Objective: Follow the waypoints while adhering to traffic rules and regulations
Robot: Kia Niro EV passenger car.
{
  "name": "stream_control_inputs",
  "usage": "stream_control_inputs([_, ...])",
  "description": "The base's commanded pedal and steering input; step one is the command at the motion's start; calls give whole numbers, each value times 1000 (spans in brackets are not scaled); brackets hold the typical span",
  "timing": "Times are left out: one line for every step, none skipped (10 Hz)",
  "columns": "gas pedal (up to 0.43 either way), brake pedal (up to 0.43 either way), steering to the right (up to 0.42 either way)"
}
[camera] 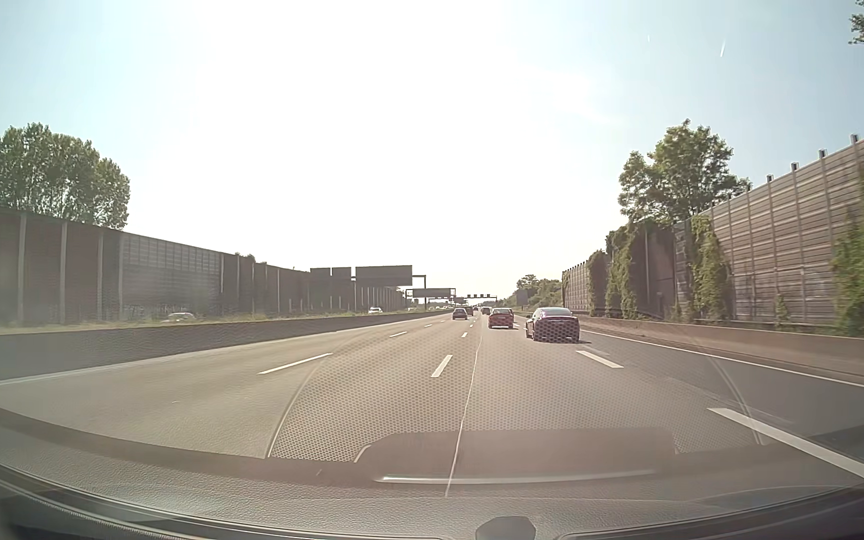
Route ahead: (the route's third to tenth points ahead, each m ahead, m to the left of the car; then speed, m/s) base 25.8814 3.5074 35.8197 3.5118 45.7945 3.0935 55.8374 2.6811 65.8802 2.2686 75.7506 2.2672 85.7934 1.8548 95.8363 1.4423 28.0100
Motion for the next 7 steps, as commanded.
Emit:
stream_control_inputs([228,24,-5])
stream_control_inputs([228,24,-5])
stream_control_inputs([228,24,-5])
stream_control_inputs([228,24,-3])
stream_control_inputs([228,24,-1])
stream_control_inputs([228,24,0])
stream_control_inputs([228,24,0])
